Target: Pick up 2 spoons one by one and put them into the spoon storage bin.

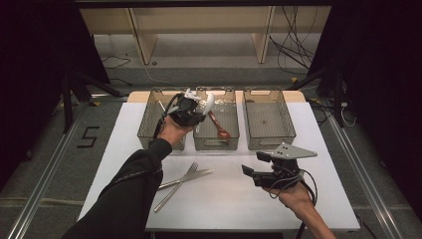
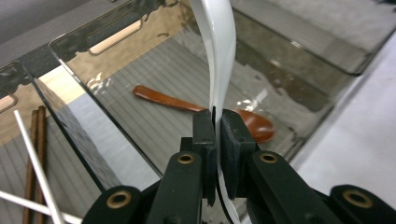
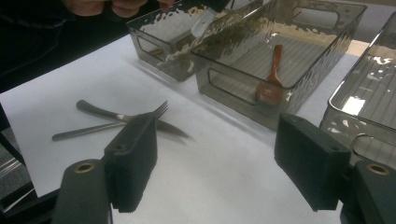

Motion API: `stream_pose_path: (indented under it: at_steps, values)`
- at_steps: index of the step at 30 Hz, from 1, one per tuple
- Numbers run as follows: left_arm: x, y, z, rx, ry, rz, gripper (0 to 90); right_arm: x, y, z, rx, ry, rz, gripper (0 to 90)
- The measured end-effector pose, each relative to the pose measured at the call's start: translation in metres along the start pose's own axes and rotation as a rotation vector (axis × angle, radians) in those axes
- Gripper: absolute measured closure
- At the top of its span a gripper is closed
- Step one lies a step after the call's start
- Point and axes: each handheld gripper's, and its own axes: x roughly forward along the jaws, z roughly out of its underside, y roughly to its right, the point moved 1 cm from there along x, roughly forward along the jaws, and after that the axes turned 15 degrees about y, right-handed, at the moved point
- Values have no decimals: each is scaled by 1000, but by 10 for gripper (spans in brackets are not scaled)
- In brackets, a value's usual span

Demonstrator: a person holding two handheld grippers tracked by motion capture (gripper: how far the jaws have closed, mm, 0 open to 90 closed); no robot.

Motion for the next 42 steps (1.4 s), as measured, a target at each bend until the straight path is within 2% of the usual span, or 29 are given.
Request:
stream_pose_path:
  at_steps: [3, 5, 8, 12, 24, 25, 28, 32, 37, 42]
  values:
    - [5, -2, 2, -9, -7, -8, 844, 0, 0, 0, 0, -1, -2, 310]
    - [7, -4, 3, 0, -20, -19, 844, 0, 0, 0, -1, -1, -3, 310]
    - [10, -5, 4, -16, -19, -29, 843, 1, 0, 0, -2, -3, -6, 310]
    - [12, -3, 4, -4, -26, -27, 842, 1, -1, 0, -5, -1, -7, 309]
    - [25, 4, 11, -10, -71, -39, 833, 0, -1, 0, -6, -3, -12, 310]
    - [26, 4, 10, -16, -68, -36, 814, 0, -1, 0, -6, -3, -12, 310]
    - [24, 5, 6, -17, -62, -45, 583, 0, -1, 0, -6, -3, -13, 310]
    - [13, 5, -2, -33, -38, -45, 426, 0, -1, 0, -4, -5, -12, 310]
    - [-5, 7, -7, -39, -47, -12, 359, 0, -2, 0, -5, -5, -11, 310]
    - [-30, 6, -8, -62, -8, 7, 313, 1, -2, 0, -5, -4, -10, 310]
